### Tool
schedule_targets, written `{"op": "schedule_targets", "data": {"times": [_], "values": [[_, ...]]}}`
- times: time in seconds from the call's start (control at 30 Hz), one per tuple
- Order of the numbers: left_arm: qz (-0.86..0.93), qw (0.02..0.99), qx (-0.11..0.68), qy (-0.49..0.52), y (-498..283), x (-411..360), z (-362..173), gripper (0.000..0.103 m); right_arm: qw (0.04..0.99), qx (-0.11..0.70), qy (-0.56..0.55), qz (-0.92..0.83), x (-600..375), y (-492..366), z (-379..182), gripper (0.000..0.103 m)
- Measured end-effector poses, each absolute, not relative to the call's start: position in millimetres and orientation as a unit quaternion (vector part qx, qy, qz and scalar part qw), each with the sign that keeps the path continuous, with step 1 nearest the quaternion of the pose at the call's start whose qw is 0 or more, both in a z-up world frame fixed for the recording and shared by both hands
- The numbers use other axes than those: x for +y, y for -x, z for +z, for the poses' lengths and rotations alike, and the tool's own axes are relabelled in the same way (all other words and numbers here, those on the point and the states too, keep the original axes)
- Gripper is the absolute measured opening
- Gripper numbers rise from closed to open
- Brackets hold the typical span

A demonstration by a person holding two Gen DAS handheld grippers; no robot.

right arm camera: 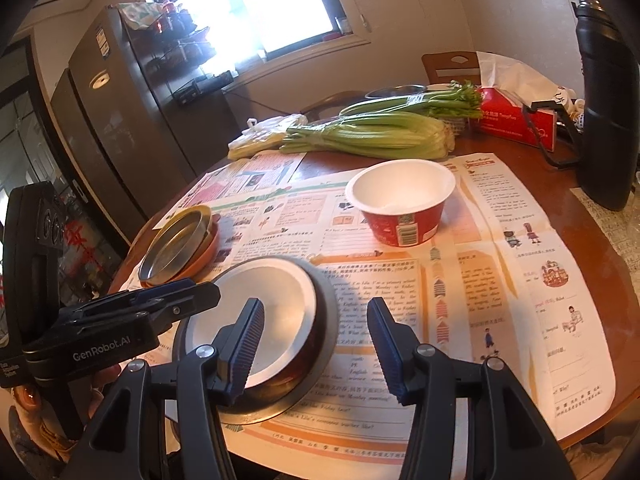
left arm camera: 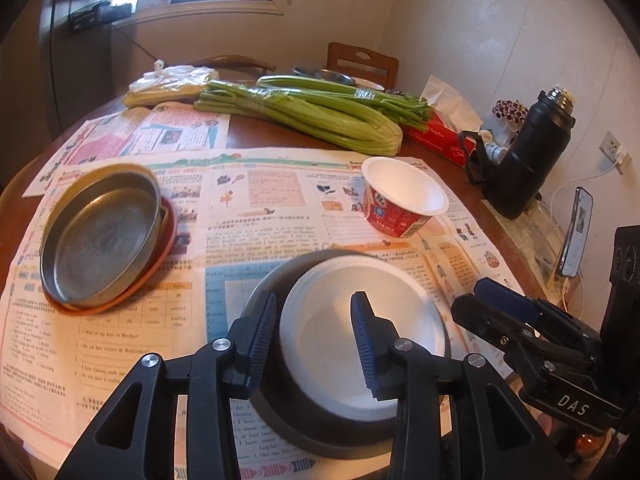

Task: Organize plates and bowls
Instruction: 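Move the left gripper to the second red-and-white paper bowl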

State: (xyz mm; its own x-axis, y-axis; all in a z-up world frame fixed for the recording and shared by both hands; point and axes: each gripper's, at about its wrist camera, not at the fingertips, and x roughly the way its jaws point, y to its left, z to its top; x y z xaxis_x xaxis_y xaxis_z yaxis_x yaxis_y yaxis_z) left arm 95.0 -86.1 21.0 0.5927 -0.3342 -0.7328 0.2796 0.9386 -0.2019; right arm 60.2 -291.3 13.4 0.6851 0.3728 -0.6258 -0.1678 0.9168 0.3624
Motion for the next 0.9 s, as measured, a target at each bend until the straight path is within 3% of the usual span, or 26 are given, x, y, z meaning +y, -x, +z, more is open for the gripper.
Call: {"op": "schedule_targets", "data": {"times": [0.43, 0.6, 0.9], "values": [[-0.195, 0.895, 0.402, 0.004, -123, -120, 41, 0.041, 0.916, 0.354, -0.147, 0.118, -320, -79, 23, 0.054], [-0.187, 0.901, 0.39, -0.01, -137, -132, 49, 0.051, 0.921, 0.345, -0.149, 0.102, -328, -88, 28, 0.054], [-0.195, 0.899, 0.39, -0.037, -169, -160, 60, 0.052, 0.929, 0.334, -0.147, 0.064, -344, -112, 36, 0.054]]}}
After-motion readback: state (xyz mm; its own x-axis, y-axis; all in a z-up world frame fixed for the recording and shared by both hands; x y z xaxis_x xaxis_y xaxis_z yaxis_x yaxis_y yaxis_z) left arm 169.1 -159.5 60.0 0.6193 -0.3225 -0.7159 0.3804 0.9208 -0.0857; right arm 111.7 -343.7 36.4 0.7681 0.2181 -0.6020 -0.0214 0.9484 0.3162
